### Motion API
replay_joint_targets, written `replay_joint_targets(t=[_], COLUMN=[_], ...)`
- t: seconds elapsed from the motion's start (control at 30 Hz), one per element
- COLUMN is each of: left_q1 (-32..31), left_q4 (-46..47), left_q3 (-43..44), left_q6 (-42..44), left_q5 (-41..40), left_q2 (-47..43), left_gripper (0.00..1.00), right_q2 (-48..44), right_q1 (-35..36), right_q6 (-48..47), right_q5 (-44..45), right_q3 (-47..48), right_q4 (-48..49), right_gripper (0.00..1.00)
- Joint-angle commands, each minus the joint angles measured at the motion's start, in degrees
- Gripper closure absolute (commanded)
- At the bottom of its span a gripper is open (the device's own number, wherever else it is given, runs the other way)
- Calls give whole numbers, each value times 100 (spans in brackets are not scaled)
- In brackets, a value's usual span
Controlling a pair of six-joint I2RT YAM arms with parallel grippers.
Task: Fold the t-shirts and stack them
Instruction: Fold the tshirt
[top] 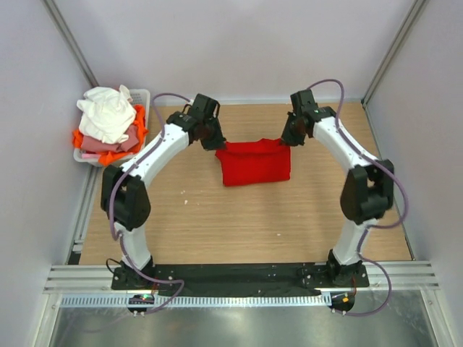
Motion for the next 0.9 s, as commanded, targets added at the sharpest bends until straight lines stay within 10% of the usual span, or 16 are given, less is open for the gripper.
replay_joint_targets(t=[0.0,0.1,0.17,0.3,0.5,0.87], left_q1=[512,951,1223,1339,1032,-75], left_q4=[-410,-420,-872,-1614,-148,213], left_q3=[1052,2204,3389,4387,1588,1432], left_q6=[254,140,44,96,131,61], left_q5=[207,510,628,523,-135,-111], left_q2=[1230,2443,3105,3618,1423,1182], left_gripper=[100,43,8,7,9,60], right_q2=[1154,2674,3203,2481,772,6], right_q1=[-195,-326,-353,-371,-380,-362], right_q6=[-245,-394,-508,-693,-703,105], right_q5=[299,213,168,360,133,-2274], right_q3=[1511,3408,4445,3795,1315,-998], right_q4=[-99,-510,-733,-271,988,3053], right_gripper=[97,41,33,26,20,30])
